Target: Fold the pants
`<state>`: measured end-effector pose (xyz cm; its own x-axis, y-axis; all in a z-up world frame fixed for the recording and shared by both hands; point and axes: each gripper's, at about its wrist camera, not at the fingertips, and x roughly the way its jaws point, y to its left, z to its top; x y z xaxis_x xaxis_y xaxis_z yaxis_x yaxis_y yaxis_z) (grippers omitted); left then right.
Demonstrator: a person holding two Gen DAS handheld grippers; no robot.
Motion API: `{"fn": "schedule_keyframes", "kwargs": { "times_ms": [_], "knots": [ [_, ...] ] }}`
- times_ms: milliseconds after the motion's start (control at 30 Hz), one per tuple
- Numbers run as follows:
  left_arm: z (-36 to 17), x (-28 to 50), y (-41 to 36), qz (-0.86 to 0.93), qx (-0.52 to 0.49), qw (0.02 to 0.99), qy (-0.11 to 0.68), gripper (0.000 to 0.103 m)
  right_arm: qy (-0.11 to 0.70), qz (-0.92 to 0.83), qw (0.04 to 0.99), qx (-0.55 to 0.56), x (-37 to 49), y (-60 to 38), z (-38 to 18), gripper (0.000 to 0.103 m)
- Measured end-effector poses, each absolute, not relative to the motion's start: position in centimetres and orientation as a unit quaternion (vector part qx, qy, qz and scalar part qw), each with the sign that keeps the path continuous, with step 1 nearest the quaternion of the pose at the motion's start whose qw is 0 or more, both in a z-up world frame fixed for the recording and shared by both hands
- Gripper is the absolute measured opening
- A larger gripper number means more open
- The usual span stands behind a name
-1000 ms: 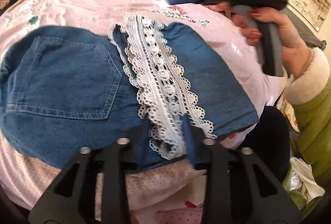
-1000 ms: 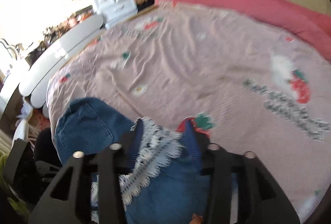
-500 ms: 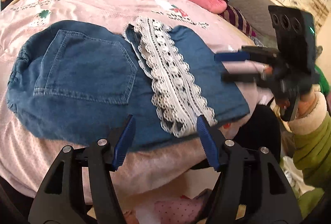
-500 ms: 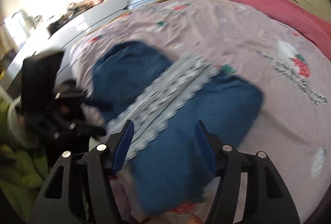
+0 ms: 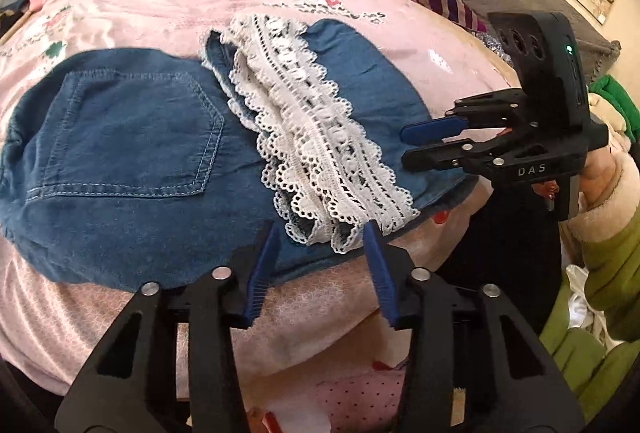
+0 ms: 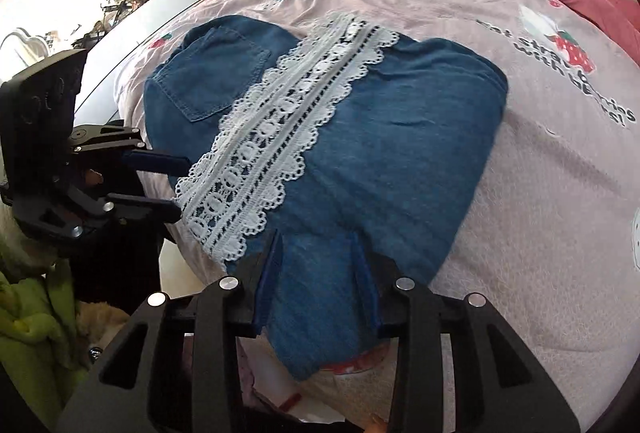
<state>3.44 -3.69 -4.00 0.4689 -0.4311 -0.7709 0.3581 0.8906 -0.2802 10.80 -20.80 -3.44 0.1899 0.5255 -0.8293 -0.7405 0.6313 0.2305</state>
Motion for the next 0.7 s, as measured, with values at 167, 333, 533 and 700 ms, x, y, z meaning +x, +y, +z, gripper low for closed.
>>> {"fn": "schedule_keyframes", "kwargs": {
  "times_ms": [167, 333, 533, 700],
  "knots": [
    [-4.4, 4.9, -2.7, -0.239, -0.089, 0.842, 0.476, 0.027, 0.474, 0.419, 0.767, -0.108, 9.8, -20.9, -3.1, 0.046],
    [-4.9, 5.8, -3.0, -0.25, -0.106, 0.832, 0.484, 0.008, 0.46, 0.427, 0.77, -0.121, 9.1, -19.9, -2.5, 0.055],
    [-4.2, 5.4, -2.6, -0.249, -0.104, 0.838, 0.475, 0.001, 0.452, 0.439, 0.767, -0.124, 8.8, -18.8, -1.8, 0.057],
    [-3.1, 4.1, -1.5, -0.234, -0.085, 0.85, 0.465, 0.0, 0.447, 0.45, 0.76, -0.141, 8.3, -17.8, -2.1, 0.059]
  ]
}}
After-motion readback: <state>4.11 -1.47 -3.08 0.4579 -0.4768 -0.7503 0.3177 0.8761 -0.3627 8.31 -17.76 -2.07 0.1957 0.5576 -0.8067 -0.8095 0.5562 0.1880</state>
